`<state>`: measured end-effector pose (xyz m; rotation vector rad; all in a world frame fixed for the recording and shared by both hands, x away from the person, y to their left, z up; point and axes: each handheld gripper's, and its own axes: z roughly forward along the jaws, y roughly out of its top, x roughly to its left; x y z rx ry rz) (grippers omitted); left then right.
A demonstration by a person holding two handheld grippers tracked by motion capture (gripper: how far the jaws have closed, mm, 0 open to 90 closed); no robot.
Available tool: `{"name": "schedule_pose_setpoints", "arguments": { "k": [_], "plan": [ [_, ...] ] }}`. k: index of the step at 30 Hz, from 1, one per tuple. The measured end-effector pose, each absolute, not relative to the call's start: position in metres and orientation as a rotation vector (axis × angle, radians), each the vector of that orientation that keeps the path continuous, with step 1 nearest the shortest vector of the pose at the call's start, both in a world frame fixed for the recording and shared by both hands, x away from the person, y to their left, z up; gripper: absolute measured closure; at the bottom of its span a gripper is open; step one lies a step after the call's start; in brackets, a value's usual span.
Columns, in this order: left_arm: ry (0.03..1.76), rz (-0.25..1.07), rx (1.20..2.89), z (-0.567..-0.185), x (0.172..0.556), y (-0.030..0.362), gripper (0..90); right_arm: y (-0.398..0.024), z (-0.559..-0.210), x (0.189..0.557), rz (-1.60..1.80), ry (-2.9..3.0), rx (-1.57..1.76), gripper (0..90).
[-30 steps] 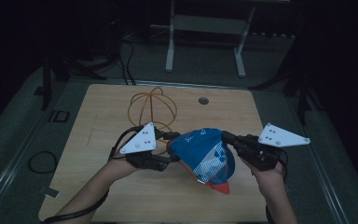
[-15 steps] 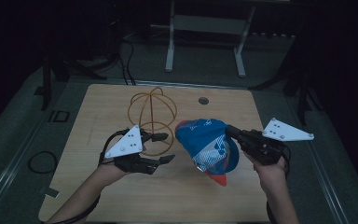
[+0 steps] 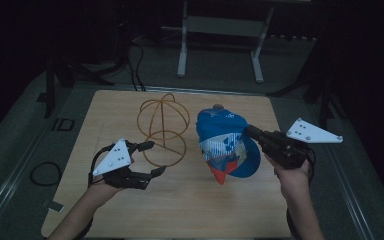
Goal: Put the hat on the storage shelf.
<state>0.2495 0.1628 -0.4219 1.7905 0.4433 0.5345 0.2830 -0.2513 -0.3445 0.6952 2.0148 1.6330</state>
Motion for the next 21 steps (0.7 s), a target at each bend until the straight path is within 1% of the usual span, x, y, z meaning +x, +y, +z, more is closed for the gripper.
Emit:
{"name": "schedule_pose_setpoints", "arguments": {
  "k": [2, 7, 9, 11, 13, 14, 19, 21],
  "plan": [
    [0.479, 0.540, 1.774, -0.428, 0.249, 0.170, 19.5, -0.251, -0.342, 0.284, 1.636, 2.008, 0.697, 90.0],
    [0.548, 0.570, 1.747, -0.444, 0.249, 0.183, 14.0, -0.250, -0.336, 0.288, 1.638, 1.995, 0.703, 90.0],
    [0.590, 0.585, 1.734, -0.452, 0.248, 0.190, 8.6, -0.250, -0.333, 0.290, 1.641, 1.991, 0.701, 90.0],
    [0.634, 0.597, 1.713, -0.462, 0.248, 0.196, 6.9, -0.249, -0.331, 0.293, 1.643, 1.985, 0.703, 90.0],
    [0.679, 0.612, 1.694, -0.473, 0.247, 0.202, 2.8, -0.247, -0.329, 0.295, 1.652, 1.984, 0.703, 90.0],
    [0.698, 0.632, 1.684, -0.478, 0.247, 0.205, 2.8, -0.246, -0.328, 0.296, 1.647, 1.985, 0.703, 90.0],
    [0.792, 0.642, 1.626, -0.506, 0.245, 0.219, 2.8, -0.239, -0.326, 0.301, 1.644, 1.992, 0.692, 90.0],
    [0.814, 0.670, 1.641, -0.515, 0.242, 0.223, 2.8, -0.236, -0.325, 0.304, 1.643, 1.998, 0.693, 90.0]
  ]
}}
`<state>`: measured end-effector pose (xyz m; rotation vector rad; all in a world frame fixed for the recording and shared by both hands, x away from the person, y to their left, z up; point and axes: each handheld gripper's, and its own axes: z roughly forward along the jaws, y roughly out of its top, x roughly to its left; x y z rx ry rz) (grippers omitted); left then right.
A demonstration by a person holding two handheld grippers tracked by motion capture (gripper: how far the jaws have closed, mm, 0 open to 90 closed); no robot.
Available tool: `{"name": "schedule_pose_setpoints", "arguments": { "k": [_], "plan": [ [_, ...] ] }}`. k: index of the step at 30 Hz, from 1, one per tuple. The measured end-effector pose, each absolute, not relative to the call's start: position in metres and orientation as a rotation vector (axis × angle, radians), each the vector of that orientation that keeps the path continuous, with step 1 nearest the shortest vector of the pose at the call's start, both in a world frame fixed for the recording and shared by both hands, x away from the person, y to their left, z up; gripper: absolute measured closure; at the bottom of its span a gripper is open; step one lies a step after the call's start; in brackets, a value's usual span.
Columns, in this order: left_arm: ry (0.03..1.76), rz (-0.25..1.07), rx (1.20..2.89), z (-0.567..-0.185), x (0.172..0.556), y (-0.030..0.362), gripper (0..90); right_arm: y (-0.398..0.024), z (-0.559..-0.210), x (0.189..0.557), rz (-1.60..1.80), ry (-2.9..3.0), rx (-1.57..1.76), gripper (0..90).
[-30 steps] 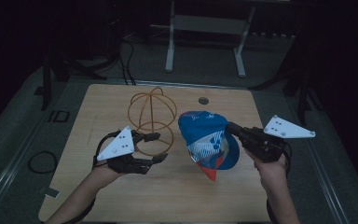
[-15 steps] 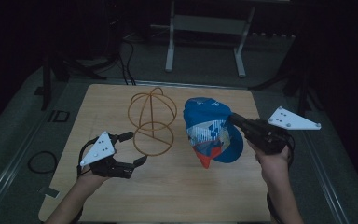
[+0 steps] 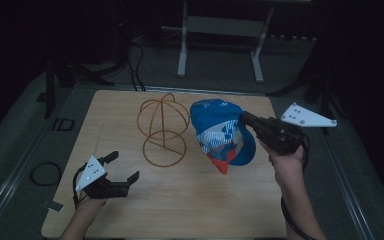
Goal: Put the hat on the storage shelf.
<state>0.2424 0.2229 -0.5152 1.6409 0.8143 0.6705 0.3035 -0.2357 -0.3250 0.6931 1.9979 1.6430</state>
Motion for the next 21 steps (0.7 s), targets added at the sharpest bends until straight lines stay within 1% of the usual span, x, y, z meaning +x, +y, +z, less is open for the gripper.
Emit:
{"name": "schedule_pose_setpoints", "arguments": {
  "k": [9, 16, 21],
  "plan": [
    [0.878, 0.729, 1.674, -0.541, 0.231, 0.237, 3.0, -0.217, -0.316, 0.319, 1.654, 2.012, 0.680, 90.0],
    [0.918, 0.775, 1.700, -0.551, 0.223, 0.248, 3.0, -0.194, -0.308, 0.336, 1.645, 2.029, 0.662, 90.0],
    [0.946, 0.801, 1.686, -0.556, 0.220, 0.256, 3.0, -0.176, -0.300, 0.349, 1.652, 2.033, 0.649, 90.0]
  ]
}}
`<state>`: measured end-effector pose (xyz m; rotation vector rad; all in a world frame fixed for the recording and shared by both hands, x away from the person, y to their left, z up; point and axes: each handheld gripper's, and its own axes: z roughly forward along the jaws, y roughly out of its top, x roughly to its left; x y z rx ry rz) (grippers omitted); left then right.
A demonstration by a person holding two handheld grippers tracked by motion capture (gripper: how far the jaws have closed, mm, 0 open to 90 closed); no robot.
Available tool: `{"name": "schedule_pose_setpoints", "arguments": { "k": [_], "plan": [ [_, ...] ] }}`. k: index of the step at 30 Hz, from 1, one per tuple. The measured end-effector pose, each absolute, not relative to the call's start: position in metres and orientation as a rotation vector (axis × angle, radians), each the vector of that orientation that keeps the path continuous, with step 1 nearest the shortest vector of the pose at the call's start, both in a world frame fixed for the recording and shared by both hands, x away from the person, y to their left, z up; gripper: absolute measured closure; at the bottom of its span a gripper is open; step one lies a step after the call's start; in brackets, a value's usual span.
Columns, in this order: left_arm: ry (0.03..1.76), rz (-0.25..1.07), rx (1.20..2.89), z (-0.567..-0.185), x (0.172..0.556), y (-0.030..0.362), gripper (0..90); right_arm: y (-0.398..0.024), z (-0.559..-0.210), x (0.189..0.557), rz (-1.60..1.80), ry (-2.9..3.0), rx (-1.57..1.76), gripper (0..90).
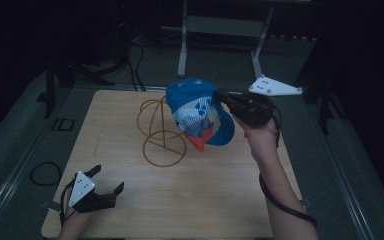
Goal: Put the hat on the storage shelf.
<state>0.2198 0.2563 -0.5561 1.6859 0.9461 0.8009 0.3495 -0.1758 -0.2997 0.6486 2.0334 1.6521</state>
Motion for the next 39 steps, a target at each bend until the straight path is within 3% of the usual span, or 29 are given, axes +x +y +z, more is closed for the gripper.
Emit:
{"name": "schedule_pose_setpoints", "arguments": {
  "k": [14, 29, 39],
  "plan": [
    [0.976, 0.767, 1.656, -0.564, 0.220, 0.266, 3.0, -0.103, -0.282, 0.384, 1.598, 2.087, 0.602, 90.0],
    [0.984, 0.741, 1.631, -0.564, 0.218, 0.270, 4.2, -0.049, -0.317, 0.402, 1.547, 2.242, 0.601, 90.0],
    [0.982, 0.732, 1.637, -0.565, 0.218, 0.269, 4.2, -0.051, -0.342, 0.407, 1.511, 2.312, 0.629, 90.0]
  ]
}}
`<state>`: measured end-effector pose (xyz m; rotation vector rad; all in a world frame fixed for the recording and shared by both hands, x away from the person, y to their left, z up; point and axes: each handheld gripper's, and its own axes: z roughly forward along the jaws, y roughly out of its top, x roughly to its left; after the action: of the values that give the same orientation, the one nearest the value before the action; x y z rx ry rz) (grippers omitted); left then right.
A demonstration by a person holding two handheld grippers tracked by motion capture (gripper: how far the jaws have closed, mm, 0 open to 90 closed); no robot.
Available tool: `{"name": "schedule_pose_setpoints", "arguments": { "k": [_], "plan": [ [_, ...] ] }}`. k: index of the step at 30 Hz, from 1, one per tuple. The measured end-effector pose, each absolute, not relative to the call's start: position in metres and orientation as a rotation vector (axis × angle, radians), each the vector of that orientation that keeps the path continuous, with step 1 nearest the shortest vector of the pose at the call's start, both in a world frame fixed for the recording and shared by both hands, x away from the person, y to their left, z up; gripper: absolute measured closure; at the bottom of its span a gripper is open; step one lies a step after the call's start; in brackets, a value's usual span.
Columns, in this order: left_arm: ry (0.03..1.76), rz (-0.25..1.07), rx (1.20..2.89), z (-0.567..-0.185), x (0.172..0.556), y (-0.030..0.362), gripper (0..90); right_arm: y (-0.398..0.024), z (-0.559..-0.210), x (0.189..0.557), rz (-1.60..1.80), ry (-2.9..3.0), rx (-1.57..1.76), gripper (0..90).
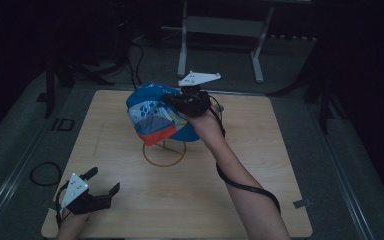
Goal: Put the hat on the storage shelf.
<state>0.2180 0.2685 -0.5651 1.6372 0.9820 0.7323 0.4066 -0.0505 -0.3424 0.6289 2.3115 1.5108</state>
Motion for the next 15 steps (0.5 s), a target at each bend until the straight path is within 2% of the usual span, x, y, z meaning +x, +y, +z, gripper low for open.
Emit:
{"name": "schedule_pose_setpoints", "arguments": {
  "k": [15],
  "plan": [
    [0.983, 0.723, 1.637, -0.566, 0.218, 0.267, 4.2, -0.072, -0.356, 0.409, 1.531, 2.322, 0.687, 89.4]
  ]
}}
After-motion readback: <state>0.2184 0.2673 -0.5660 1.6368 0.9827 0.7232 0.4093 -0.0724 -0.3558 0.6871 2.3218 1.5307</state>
